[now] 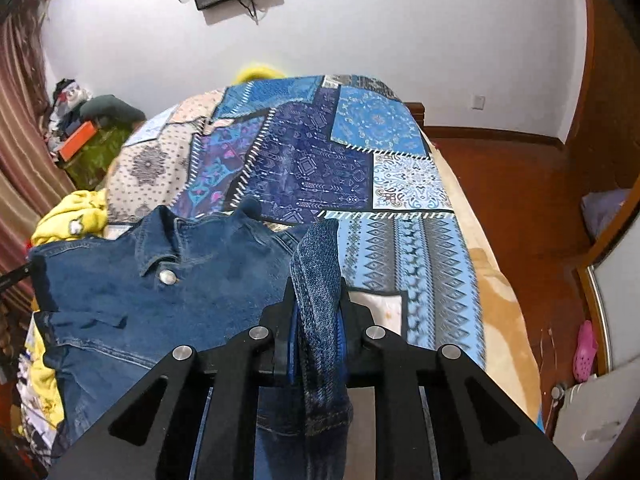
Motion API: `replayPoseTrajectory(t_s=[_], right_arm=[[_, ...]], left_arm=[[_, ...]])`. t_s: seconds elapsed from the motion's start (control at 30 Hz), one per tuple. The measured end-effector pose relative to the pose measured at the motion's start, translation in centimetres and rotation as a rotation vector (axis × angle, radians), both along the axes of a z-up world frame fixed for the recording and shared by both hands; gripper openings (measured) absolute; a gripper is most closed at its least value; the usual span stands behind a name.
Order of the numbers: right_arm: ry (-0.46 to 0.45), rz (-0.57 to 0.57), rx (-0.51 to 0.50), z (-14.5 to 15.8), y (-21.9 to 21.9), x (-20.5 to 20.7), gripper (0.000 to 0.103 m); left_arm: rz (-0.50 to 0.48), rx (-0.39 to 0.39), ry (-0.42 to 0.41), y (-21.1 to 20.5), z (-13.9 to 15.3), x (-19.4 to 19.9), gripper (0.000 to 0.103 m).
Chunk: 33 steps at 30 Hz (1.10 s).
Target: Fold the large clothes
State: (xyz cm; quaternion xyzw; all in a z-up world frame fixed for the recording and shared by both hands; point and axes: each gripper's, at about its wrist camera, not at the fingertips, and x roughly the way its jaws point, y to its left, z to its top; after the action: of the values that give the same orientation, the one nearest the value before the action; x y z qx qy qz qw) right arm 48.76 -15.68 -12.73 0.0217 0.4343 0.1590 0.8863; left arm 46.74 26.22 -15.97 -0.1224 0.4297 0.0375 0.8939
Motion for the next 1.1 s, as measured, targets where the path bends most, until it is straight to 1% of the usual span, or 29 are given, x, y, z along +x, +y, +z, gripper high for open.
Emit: replayPoseTrajectory(t_s=[0.1, 0.2, 0.23, 0.33, 0.37, 0.4, 0.43, 0.47, 0.5, 0.53, 0.57, 0.67, 0.7, 0.8, 0.87, 0.93, 1.0, 1.07, 1.1], right_arm=[[0.033, -0.023, -0.032, -2.2, 0.6, 1.5, 0.014], [0.077, -0.042, -0.057, -4.9, 0.5, 2.8, 0.014], [0.095, -0.046, -0.056, -5.9, 0.3, 3.1, 0.014], [0.132, -0.051, -0.073, -8.0, 0.0, 3.6, 0.016], [0.137, -0.054, -0.084, -8.4, -0.1, 3.5, 0.020], [0.145, -0.053, -0.090, -8.8, -0.1, 3.5, 0.026], [0.158, -0.055, -0.102, -9.1, -0.2, 3.5, 0.029], [0.170, -0.058, -0.116, -9.3, -0.2, 3.4, 0.037], [0.174, -0.061, -0.126, -9.3, -0.2, 3.3, 0.046], [0.177, -0.063, -0.139, -9.1, -0.3, 3.1, 0.049], [0.175, -0.064, -0.145, -8.9, -0.4, 2.8, 0.051], [0.164, -0.054, -0.137, -7.2, -0.7, 1.6, 0.051], [0.156, -0.049, -0.131, -6.2, -0.7, 0.9, 0.051], [0.118, -0.032, -0.114, -3.9, -0.7, -0.8, 0.051], [0.081, -0.017, -0.100, -1.8, -0.6, -2.4, 0.053], [0.038, -0.001, -0.081, 0.5, -0.7, -4.5, 0.056], [-0.002, 0.014, -0.066, 2.5, -0.7, -6.5, 0.061], [-0.041, 0.029, -0.059, 4.3, -0.8, -8.6, 0.062], [-0.058, 0.036, -0.058, 5.0, -0.8, -9.6, 0.062]], left_arm=[[0.037, -0.011, 0.073, 1.5, -3.1, 1.6, 0.009], [0.059, -0.065, 0.122, 2.8, -6.4, 2.6, 0.011], [0.065, -0.072, 0.129, 3.0, -7.1, 2.7, 0.011], [0.088, -0.063, 0.170, 3.4, -9.2, 3.4, 0.012], [0.089, -0.067, 0.187, 3.4, -9.9, 3.6, 0.013], [0.090, -0.069, 0.193, 3.5, -10.2, 3.7, 0.015], [0.094, -0.066, 0.198, 3.5, -10.5, 3.8, 0.018], [0.096, -0.060, 0.199, 3.4, -10.5, 3.7, 0.018], [0.093, -0.050, 0.199, 3.3, -10.3, 3.6, 0.018], [0.091, -0.042, 0.207, 3.1, -10.1, 3.6, 0.019], [0.087, -0.030, 0.220, 2.8, -9.8, 3.5, 0.019], [0.063, -0.006, 0.241, 2.0, -8.4, 2.6, 0.019], [0.056, -0.005, 0.240, 1.7, -7.8, 2.3, 0.019], [0.033, -0.025, 0.202, 0.8, -4.9, 0.2, 0.020], [0.017, -0.024, 0.175, 0.1, -3.0, -1.1, 0.024], [-0.005, -0.003, 0.136, -0.9, -0.6, -2.9, 0.031], [-0.031, 0.013, 0.097, -1.9, 1.7, -4.9, 0.035], [-0.053, 0.017, 0.070, -2.6, 3.2, -6.6, 0.037], [-0.066, 0.016, 0.055, -3.0, 4.1, -7.9, 0.040]])
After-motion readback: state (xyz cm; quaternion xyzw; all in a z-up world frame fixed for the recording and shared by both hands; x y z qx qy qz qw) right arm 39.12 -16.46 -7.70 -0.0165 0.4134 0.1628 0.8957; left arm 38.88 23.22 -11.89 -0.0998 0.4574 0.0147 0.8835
